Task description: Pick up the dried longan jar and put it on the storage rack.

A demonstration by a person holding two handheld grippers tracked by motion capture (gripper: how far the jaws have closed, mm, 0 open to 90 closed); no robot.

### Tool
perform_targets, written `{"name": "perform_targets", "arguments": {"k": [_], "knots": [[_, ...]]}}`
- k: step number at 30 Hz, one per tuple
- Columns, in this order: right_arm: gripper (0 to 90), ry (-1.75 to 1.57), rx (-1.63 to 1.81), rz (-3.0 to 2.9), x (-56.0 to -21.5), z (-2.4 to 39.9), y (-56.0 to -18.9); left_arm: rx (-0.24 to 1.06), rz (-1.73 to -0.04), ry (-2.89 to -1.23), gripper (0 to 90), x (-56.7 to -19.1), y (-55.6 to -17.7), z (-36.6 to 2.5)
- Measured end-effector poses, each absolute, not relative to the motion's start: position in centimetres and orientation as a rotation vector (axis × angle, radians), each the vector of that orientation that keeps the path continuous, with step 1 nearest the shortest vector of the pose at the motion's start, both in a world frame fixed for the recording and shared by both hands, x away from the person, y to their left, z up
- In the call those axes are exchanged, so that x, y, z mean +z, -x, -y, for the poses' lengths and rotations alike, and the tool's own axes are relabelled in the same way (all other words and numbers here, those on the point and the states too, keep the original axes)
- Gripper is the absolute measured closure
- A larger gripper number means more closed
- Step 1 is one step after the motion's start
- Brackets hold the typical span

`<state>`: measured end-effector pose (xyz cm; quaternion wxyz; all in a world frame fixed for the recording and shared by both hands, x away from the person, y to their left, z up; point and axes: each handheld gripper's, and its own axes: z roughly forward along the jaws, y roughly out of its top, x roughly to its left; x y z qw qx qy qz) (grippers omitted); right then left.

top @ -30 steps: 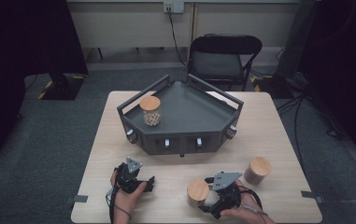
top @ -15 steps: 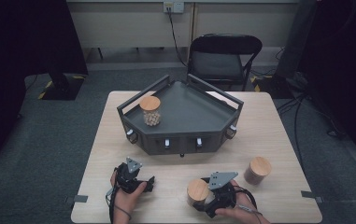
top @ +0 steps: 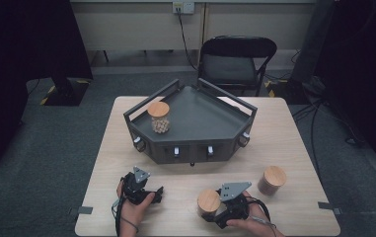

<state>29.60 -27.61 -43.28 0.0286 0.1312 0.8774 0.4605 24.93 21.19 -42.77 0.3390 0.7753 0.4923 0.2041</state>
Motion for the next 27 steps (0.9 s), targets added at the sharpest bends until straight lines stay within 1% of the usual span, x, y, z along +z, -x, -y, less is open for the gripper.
{"name": "perform_targets", "arguments": {"k": [2, 13, 27], "knots": [[22.7, -0.391, 1.431, -2.701, -43.36, 27.64, -29.61, 0.532, -1.282, -2.019, 0.0, -42.77, -24.93, -21.18], [25.2, -0.374, 1.446, -2.660, -43.47, 27.68, -29.14, 0.531, -1.282, -2.019, 0.0, -42.77, -24.93, -21.18], [25.3, -0.417, 1.436, -2.656, -43.00, 27.94, -29.30, 0.532, -1.282, -2.019, 0.0, -42.77, -24.93, -21.18]]}}
